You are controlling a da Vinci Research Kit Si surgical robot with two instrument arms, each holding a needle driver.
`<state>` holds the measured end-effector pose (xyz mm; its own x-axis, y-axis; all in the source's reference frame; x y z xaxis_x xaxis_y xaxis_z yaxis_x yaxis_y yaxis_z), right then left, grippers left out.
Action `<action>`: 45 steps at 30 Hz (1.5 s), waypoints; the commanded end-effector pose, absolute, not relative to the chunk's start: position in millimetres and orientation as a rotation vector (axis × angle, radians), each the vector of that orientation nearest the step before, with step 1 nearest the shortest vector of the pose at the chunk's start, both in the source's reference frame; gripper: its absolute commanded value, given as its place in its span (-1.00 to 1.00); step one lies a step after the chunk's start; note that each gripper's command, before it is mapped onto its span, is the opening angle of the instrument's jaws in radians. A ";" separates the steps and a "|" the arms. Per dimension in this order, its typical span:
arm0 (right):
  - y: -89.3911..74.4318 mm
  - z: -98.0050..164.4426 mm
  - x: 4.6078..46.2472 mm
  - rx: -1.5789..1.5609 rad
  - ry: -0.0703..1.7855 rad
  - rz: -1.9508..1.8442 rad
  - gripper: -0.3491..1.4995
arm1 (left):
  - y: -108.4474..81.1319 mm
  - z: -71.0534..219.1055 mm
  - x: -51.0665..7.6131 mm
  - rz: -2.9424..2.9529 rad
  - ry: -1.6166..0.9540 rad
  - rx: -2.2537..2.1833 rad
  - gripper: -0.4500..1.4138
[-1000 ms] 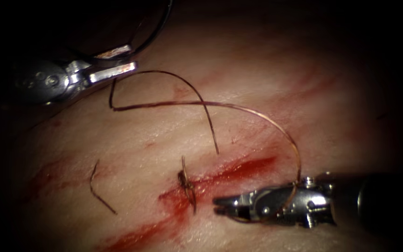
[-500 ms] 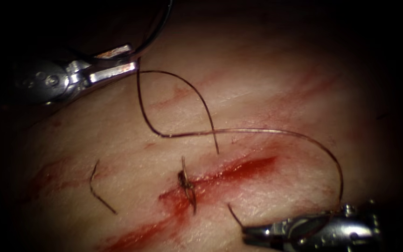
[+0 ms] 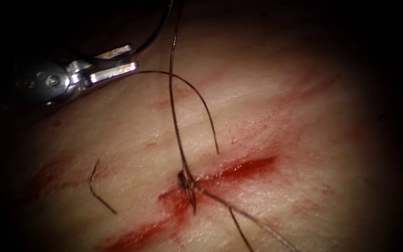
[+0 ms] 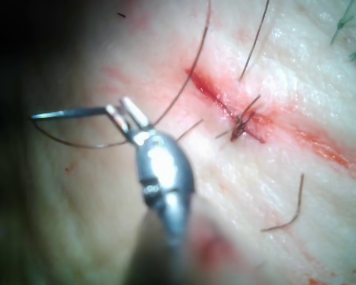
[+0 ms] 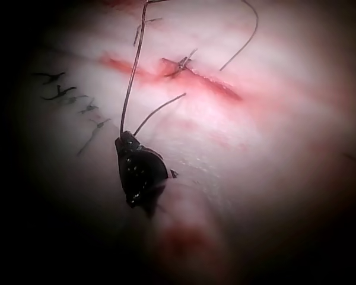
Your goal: Wound Closure
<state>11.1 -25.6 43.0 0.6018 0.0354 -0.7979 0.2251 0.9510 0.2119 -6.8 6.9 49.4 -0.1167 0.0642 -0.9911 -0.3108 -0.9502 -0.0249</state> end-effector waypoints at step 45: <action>-12.1 62.6 18.5 0.355 1.175 0.017 -1.00 | 6.7 50.1 -7.3 2.158 0.274 -1.901 -1.00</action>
